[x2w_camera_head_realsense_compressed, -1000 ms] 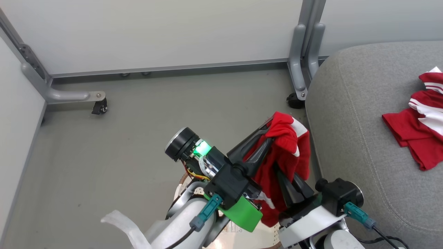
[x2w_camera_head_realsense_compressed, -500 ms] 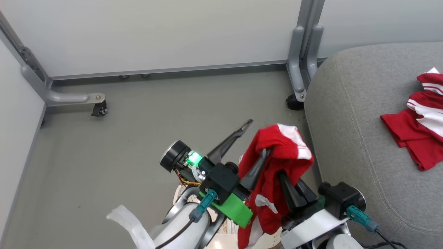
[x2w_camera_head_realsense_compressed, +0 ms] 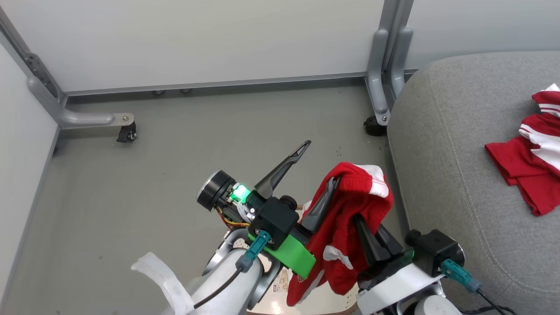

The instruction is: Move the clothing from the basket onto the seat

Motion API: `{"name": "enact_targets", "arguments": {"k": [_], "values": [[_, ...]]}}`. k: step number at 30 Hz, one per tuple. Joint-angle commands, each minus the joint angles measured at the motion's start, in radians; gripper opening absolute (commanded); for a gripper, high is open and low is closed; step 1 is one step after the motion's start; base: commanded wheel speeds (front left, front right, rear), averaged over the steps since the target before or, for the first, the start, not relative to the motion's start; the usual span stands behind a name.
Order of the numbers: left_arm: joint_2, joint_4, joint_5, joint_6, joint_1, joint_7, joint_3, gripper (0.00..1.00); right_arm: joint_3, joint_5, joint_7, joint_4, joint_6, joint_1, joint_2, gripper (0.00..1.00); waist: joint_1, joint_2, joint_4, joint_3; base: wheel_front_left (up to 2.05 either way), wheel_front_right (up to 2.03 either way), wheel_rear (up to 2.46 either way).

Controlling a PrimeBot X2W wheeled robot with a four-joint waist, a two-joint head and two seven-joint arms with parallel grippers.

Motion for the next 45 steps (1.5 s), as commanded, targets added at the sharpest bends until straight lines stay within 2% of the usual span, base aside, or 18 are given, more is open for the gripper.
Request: {"name": "enact_targets", "arguments": {"k": [1,14,18,27,36,45], "values": [[0.008,-0.003,-0.004,0.007,-0.009,0.000,0.003,1.00,-0.009,0.001,0.000,-0.001,0.000,-0.006,-0.002,0.00,0.0001,0.0000,-0.001,0.002,0.00,0.00,0.00],[0.041,0.018,-0.034,-0.019,0.029,0.000,-0.006,1.00,-0.093,0.007,0.000,-0.024,0.000,-0.021,0.002,0.00,0.0001,0.0000,-0.055,0.046,0.00,0.00,0.00],[0.056,0.011,-0.057,-0.046,0.057,0.000,-0.009,1.00,-0.127,0.014,0.000,-0.036,0.000,-0.029,0.004,0.00,0.0001,0.0000,-0.092,0.064,0.00,0.00,0.00],[0.098,-0.049,-0.099,-0.059,0.134,0.000,0.043,1.00,-0.167,0.003,0.000,-0.077,0.000,-0.003,0.005,0.00,0.0001,0.0000,-0.203,0.103,0.00,0.00,0.00],[0.158,-0.120,-0.067,-0.072,0.219,0.000,0.095,1.00,-0.219,0.034,0.000,-0.156,0.000,0.038,0.005,0.00,0.0001,0.0000,-0.351,0.130,0.00,0.00,0.00],[0.185,-0.134,-0.040,-0.079,0.264,0.000,0.126,1.00,-0.267,0.066,0.000,-0.214,0.000,0.093,0.006,0.00,0.0001,0.0000,-0.469,0.155,0.00,0.00,0.00]]}}
